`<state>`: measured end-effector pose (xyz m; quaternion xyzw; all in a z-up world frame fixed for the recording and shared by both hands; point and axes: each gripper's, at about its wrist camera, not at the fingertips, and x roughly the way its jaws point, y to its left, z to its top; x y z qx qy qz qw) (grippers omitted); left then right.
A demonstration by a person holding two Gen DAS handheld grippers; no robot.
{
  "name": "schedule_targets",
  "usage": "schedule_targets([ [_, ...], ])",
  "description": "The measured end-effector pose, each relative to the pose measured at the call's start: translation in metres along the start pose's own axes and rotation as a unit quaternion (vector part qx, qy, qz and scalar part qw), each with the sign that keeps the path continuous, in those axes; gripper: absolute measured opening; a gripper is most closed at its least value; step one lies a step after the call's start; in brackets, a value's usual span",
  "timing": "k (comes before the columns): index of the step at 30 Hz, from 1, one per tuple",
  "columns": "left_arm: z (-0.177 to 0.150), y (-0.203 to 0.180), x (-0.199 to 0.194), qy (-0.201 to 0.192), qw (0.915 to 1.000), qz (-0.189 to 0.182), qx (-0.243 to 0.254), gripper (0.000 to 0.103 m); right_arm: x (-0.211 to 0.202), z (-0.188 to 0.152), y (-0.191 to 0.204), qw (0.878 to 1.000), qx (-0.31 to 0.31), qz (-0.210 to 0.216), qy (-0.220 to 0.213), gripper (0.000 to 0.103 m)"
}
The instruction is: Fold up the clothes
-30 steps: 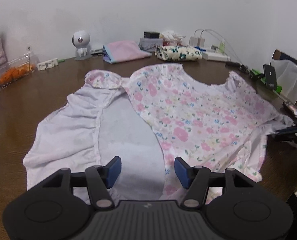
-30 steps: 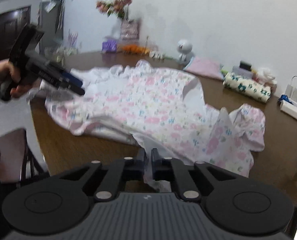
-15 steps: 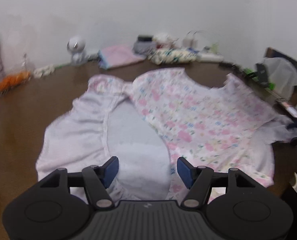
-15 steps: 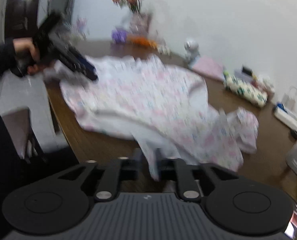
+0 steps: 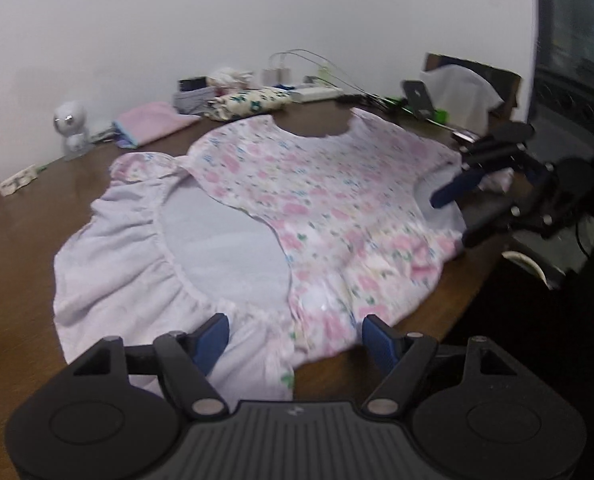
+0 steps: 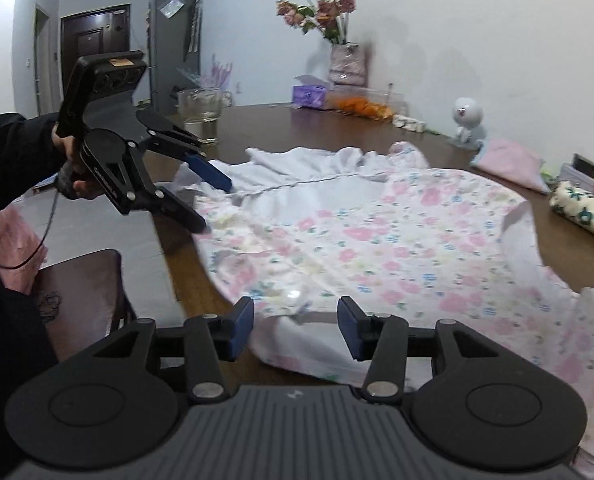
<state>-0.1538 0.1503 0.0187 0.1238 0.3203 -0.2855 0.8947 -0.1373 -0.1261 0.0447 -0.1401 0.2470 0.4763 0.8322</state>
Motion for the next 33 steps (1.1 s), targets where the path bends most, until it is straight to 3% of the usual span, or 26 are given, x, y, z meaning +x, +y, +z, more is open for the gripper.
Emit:
schedule_targets([
  [5,-0.014,0.010,-0.007,0.006,1.0000,0.002,0.007,0.073,0.003,-0.005,0.004,1.000,0.020,0.007,0.010,0.047],
  [7,-0.015,0.015,-0.009,0.005,0.9998,0.018,0.001,0.072,0.005,-0.009,0.006,1.000,0.019,-0.001,0.016,0.038],
  [8,-0.015,0.018,-0.009,0.004,0.9996,0.029,-0.001,0.065,0.006,-0.010,0.005,1.000,0.022,-0.006,0.017,0.035],
  [9,-0.014,0.020,-0.010,0.003,0.9995,0.032,-0.002,0.051,0.007,-0.011,0.004,1.000,0.024,-0.010,0.017,0.027],
  [10,-0.013,0.022,-0.010,0.003,0.9995,0.031,-0.003,0.043,0.008,-0.012,0.003,0.999,0.027,-0.014,0.017,0.018],
  [12,-0.014,0.024,-0.012,0.000,0.9998,0.021,0.005,0.014,0.006,-0.014,0.001,0.999,0.030,-0.005,0.013,0.006],
  [15,-0.015,0.022,-0.017,0.002,0.9993,0.006,0.036,0.004,0.001,-0.017,-0.001,0.999,0.031,0.009,0.016,0.003],
  [19,-0.001,0.035,-0.026,-0.010,0.9988,-0.012,0.047,0.003,-0.013,-0.013,-0.009,0.998,0.044,0.035,0.013,0.002],
  [26,0.051,0.069,-0.014,-0.002,0.9955,0.001,0.095,0.003,-0.021,0.019,-0.075,0.993,0.098,0.057,-0.025,0.002],
  [28,0.066,0.080,0.002,0.005,0.9934,0.016,0.113,0.009,-0.010,0.027,-0.091,0.993,0.105,0.042,-0.020,0.002],
  [30,0.074,0.097,0.024,0.019,0.9932,0.064,0.095,0.032,0.004,0.034,-0.106,0.993,0.112,0.011,-0.019,0.003],
  [31,0.076,0.106,0.034,0.036,0.9919,0.094,0.077,0.033,0.013,0.036,-0.111,0.993,0.118,-0.024,-0.015,0.006],
  [33,0.074,0.115,0.033,0.040,0.9909,0.117,0.053,0.034,0.032,0.036,-0.118,0.991,0.114,-0.068,0.027,0.011],
])
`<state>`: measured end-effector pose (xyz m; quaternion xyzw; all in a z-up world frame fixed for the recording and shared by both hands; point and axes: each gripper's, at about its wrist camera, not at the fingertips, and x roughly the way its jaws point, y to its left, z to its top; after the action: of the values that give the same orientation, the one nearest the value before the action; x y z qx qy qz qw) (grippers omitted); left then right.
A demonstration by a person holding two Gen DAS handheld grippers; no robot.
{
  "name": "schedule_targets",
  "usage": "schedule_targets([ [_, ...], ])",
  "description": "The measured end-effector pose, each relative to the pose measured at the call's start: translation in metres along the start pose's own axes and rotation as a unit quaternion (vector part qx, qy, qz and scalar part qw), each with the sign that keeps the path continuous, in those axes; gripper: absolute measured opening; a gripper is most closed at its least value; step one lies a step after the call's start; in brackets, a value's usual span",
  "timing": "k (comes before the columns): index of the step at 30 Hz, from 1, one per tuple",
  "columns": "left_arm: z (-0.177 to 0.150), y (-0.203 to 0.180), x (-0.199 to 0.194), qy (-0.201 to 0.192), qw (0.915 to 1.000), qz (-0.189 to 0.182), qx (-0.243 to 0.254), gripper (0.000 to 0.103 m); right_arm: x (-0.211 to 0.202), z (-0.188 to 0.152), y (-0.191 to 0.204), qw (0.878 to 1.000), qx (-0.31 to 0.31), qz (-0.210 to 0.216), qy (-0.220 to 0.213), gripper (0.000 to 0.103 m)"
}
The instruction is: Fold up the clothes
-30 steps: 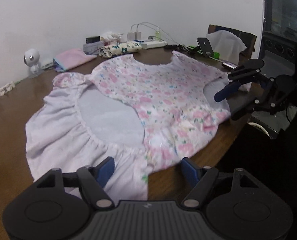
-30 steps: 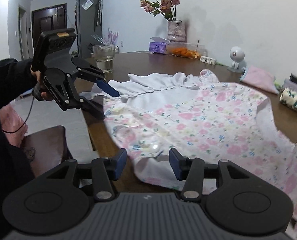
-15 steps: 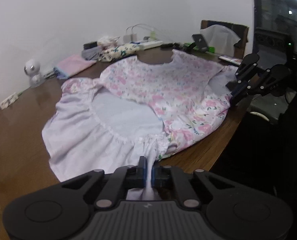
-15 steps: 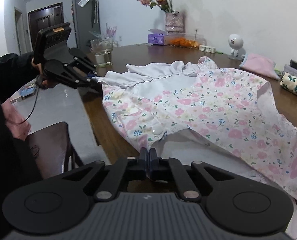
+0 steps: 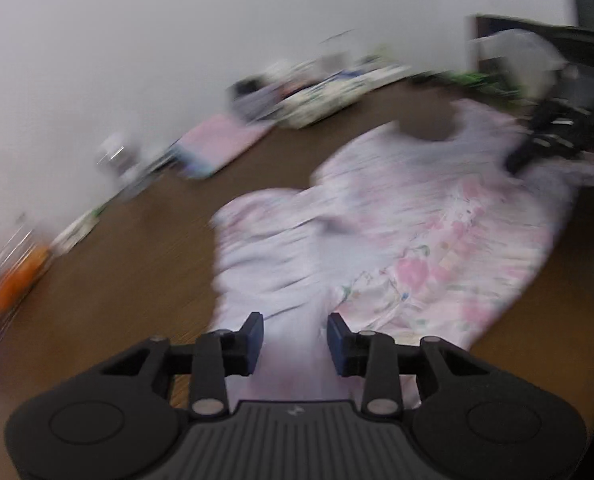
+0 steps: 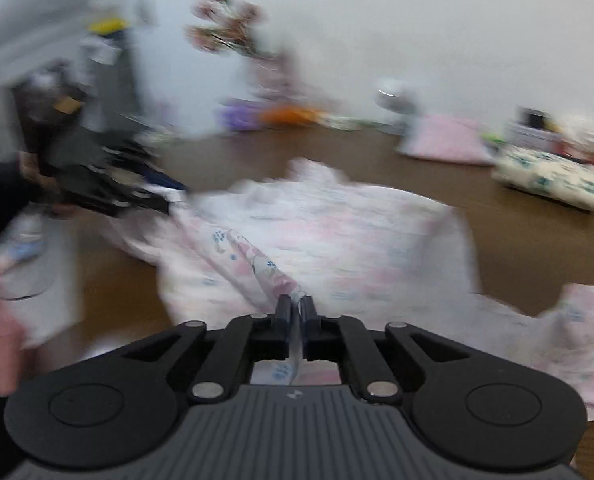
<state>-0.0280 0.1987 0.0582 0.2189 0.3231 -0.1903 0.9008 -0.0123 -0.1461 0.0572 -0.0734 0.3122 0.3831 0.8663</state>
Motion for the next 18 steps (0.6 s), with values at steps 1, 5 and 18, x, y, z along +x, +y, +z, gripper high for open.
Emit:
schedule_targets([
  [1,-0.005,0.003,-0.007,-0.008,0.9999,0.004,-0.014,0.037,-0.002,-0.002,0.001,1.000,-0.008,-0.023,0.001,0.025],
  [5,-0.029,0.003,-0.037,-0.041,0.9971,-0.003,-0.064,0.073,-0.057,-0.023,0.004,0.996,-0.039,-0.066,-0.054,0.068],
  [18,-0.064,-0.015,-0.006,-0.026,0.9881,0.021,-0.150,0.013,-0.111,-0.098,-0.021,0.996,0.006,-0.077,0.052,0.005],
])
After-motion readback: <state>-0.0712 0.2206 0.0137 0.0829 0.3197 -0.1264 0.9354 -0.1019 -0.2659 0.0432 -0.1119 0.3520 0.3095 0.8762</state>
